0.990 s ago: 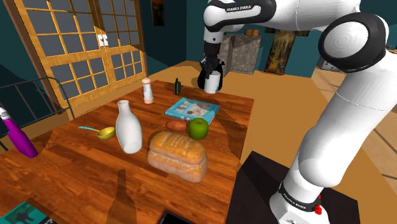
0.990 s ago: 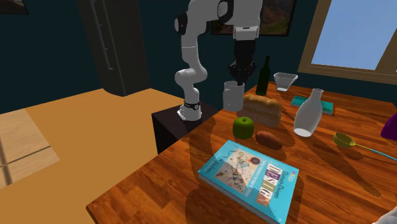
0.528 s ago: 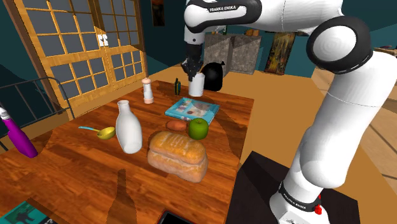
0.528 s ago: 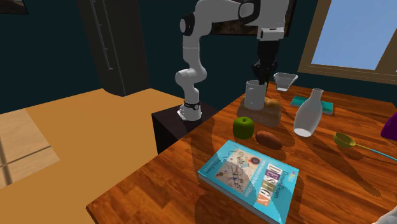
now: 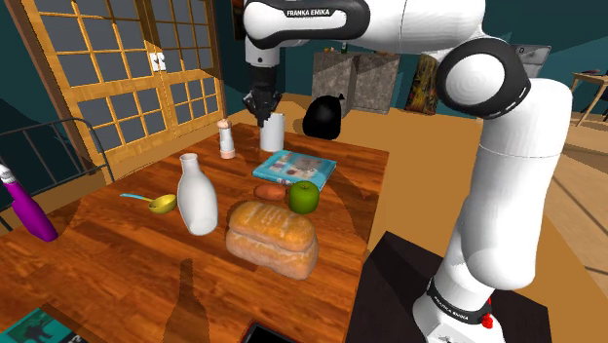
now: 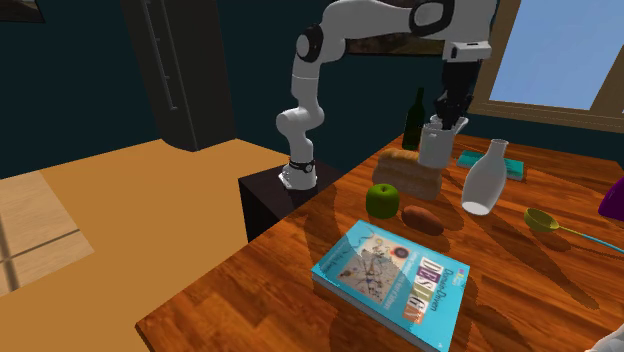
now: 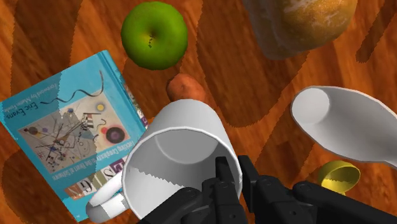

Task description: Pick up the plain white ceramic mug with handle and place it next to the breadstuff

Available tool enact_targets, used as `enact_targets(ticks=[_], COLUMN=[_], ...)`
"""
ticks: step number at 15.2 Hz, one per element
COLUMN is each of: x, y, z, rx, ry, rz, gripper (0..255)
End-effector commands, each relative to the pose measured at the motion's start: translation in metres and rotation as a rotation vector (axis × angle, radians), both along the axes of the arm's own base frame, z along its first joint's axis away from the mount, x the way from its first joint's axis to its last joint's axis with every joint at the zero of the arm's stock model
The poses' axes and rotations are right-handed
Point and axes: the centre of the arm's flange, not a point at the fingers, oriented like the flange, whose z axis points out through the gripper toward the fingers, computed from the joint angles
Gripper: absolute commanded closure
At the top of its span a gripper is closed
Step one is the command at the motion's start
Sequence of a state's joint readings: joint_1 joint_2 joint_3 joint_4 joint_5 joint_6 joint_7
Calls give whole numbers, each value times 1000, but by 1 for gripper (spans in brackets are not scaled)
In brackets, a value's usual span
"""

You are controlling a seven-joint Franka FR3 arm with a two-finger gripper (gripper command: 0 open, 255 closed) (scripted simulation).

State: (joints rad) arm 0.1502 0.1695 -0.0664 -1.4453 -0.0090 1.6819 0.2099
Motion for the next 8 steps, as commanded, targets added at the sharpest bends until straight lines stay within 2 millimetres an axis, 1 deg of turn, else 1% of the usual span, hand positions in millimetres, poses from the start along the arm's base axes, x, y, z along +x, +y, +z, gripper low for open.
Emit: enact_targets(ticks=[1, 8], x=[9, 9], y=[22, 22], z=[-1, -38], rx=[0, 0], ry=[0, 0], rz=[-1, -1], gripper=[255, 255])
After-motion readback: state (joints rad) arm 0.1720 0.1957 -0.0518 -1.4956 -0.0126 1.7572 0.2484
